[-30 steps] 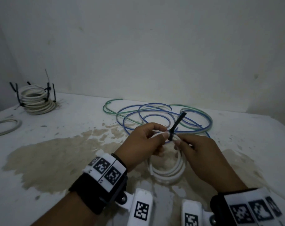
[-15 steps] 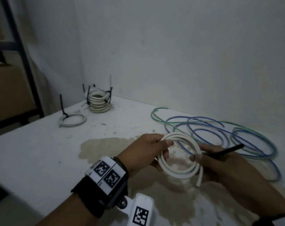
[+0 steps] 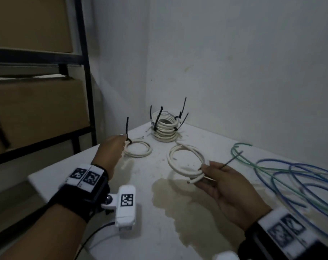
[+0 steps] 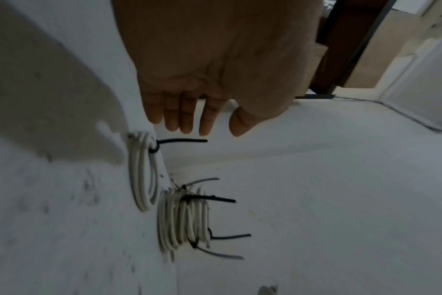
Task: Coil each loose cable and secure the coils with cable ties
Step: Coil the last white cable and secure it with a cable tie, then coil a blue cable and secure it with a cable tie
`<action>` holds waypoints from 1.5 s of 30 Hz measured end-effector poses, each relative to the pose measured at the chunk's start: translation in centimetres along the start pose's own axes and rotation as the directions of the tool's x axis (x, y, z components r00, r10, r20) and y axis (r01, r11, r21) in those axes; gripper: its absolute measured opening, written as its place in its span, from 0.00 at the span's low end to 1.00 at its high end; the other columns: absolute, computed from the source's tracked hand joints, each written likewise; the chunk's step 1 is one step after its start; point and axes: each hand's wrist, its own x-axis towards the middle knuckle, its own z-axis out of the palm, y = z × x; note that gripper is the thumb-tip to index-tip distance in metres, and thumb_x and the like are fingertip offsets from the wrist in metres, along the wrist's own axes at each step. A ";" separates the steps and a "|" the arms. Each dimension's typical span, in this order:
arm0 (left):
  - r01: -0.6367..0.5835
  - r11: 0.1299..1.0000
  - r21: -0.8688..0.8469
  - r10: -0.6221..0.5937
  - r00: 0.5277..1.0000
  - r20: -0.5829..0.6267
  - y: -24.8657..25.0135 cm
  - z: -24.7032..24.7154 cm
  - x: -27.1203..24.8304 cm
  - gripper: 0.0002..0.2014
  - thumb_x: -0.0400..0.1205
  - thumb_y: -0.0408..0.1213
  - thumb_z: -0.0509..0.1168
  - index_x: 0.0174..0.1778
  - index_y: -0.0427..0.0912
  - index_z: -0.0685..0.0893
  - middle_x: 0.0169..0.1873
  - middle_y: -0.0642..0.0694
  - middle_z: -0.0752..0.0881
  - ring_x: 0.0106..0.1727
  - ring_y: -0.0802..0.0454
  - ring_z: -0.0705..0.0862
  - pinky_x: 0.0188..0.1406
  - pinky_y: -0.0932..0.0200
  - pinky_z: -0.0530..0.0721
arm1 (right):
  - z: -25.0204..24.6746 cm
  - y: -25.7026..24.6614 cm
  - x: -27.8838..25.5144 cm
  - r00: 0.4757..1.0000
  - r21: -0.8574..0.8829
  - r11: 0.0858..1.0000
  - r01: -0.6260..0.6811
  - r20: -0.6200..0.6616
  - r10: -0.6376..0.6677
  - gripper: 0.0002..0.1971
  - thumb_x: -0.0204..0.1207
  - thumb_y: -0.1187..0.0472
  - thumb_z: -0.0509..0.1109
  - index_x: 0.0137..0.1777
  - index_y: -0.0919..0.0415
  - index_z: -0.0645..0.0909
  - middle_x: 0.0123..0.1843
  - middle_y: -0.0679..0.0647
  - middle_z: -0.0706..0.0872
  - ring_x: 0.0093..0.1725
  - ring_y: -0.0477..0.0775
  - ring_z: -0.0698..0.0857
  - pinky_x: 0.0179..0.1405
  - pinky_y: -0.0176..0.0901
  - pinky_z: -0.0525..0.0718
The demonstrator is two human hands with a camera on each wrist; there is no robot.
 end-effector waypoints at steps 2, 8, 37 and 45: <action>0.053 0.998 -0.024 -0.053 0.998 0.019 -0.7 -0.7 2.0 0.09 0.86 0.40 0.60 0.53 0.40 0.82 0.50 0.43 0.79 0.49 0.49 0.77 0.51 0.54 0.74 | 2.0 0.5 2.1 1.000 -0.080 0.997 0.018 0.004 -0.018 0.04 0.79 0.72 0.66 0.51 0.70 0.80 0.37 0.61 0.91 0.35 0.57 0.91 0.33 0.46 0.90; 0.170 0.946 -0.277 -0.163 0.985 0.048 -2.9 -1.3 4.4 0.18 0.85 0.41 0.61 0.69 0.36 0.78 0.61 0.43 0.80 0.65 0.46 0.78 0.72 0.53 0.72 | 6.8 0.9 7.7 0.997 -0.344 0.938 0.053 0.068 -0.031 0.04 0.79 0.71 0.66 0.46 0.68 0.83 0.29 0.58 0.85 0.23 0.54 0.83 0.25 0.42 0.84; 0.074 0.987 -0.142 -0.068 0.997 0.047 -5.5 -1.6 6.7 0.15 0.86 0.44 0.58 0.37 0.48 0.86 0.53 0.45 0.87 0.59 0.46 0.83 0.73 0.44 0.72 | 12.2 4.5 21.6 0.975 -0.833 0.508 0.218 0.164 -0.150 0.15 0.76 0.62 0.71 0.51 0.77 0.84 0.40 0.66 0.83 0.41 0.55 0.79 0.46 0.49 0.80; 0.097 0.980 -0.173 -0.092 0.995 0.035 -5.5 -1.6 6.9 0.14 0.85 0.42 0.61 0.37 0.45 0.88 0.51 0.44 0.88 0.59 0.45 0.83 0.72 0.44 0.74 | 11.1 4.9 22.3 0.985 -0.813 0.557 0.172 0.127 -0.118 0.04 0.70 0.69 0.76 0.45 0.65 0.88 0.33 0.49 0.82 0.42 0.53 0.81 0.58 0.51 0.81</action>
